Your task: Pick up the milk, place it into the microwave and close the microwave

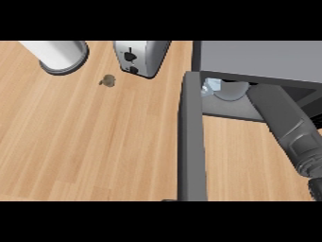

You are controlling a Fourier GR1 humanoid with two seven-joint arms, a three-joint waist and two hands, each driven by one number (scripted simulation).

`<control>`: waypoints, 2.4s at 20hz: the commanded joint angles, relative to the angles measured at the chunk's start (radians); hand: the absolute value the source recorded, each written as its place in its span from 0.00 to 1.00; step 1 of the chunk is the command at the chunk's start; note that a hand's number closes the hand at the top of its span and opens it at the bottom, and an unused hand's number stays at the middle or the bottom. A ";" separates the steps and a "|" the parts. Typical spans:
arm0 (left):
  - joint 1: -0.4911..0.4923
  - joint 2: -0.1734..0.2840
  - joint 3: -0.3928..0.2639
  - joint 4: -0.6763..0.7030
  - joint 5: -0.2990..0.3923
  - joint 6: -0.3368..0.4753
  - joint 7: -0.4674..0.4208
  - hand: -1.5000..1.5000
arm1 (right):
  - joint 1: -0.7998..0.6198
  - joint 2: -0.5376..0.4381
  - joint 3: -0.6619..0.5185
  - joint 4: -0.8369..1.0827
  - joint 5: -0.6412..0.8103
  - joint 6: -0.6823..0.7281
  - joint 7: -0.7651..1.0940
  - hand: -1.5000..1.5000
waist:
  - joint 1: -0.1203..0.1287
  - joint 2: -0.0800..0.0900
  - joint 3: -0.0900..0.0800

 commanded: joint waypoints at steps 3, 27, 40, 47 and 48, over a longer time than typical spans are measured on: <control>0.016 -0.015 -0.051 0.016 0.002 -0.069 -0.021 0.00 | -0.003 0.018 -0.056 -0.014 -0.060 0.132 -0.060 0.00 | 0.000 -0.013 -0.006; -0.017 -0.101 -0.353 -0.037 -0.081 -0.033 0.083 1.00 | 0.258 0.134 -0.250 -0.062 -0.309 0.715 -0.334 0.00 | -0.119 -0.065 -0.010; -0.054 -0.102 -0.629 0.033 -0.312 0.073 0.010 1.00 | 0.626 0.180 -0.132 -0.390 -0.306 0.766 -0.334 0.00 | -0.168 -0.082 -0.014; -0.180 -0.102 -0.801 0.103 -0.430 0.202 0.025 1.00 | 0.903 0.150 -0.081 -0.677 -0.331 0.846 -0.286 0.00 | -0.189 -0.082 -0.015; -0.242 -0.102 -0.792 0.178 -0.496 0.187 -0.044 1.00 | 0.931 0.148 -0.080 -0.701 -0.337 0.856 -0.301 0.00 | -0.180 -0.076 -0.014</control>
